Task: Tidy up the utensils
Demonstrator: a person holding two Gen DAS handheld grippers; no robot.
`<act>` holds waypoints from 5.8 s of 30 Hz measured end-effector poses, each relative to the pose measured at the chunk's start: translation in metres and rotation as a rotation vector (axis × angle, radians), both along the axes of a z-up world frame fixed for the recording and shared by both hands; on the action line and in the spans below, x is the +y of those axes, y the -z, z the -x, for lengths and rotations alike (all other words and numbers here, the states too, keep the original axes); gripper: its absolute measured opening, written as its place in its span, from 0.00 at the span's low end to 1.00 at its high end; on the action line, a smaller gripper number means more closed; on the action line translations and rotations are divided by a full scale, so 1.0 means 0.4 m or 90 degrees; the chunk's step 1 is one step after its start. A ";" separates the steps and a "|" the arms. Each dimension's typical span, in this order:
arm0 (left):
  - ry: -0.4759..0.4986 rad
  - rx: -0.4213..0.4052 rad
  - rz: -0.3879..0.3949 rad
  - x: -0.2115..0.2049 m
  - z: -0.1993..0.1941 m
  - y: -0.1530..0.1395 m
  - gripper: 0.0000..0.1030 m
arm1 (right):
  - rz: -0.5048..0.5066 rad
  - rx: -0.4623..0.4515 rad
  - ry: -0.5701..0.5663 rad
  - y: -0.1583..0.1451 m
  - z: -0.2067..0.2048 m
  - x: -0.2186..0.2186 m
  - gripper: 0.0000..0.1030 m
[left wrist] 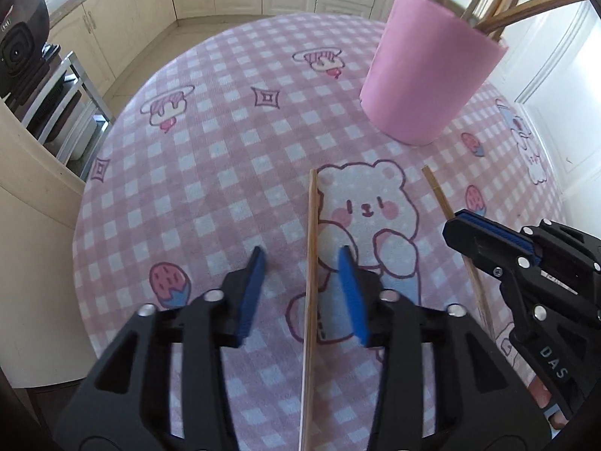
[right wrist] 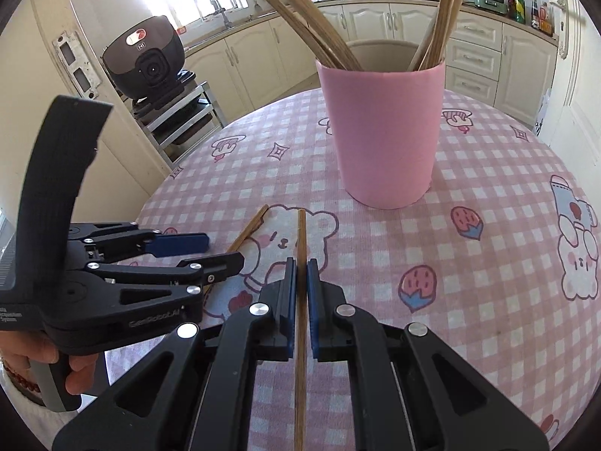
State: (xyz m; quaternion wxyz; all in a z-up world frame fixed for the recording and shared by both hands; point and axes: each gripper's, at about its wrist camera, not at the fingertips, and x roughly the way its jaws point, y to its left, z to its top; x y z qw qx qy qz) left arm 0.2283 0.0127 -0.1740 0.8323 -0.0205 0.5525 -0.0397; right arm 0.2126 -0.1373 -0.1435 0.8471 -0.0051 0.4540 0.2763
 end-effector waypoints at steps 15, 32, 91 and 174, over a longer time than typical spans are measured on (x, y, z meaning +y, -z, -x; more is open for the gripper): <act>0.016 -0.080 0.020 0.000 0.044 -0.075 0.06 | -0.015 -0.021 0.002 -0.038 0.013 -0.001 0.04; 0.034 -0.335 0.129 -0.003 0.204 -0.374 0.06 | -0.094 -0.252 0.028 -0.318 0.168 -0.062 0.04; 0.032 -0.564 0.174 -0.044 0.030 -0.572 0.06 | -0.102 -0.530 0.124 -0.504 0.014 -0.109 0.04; -0.057 -0.507 0.009 -0.012 0.152 -0.403 0.76 | -0.071 -0.443 0.147 -0.322 0.117 -0.090 0.36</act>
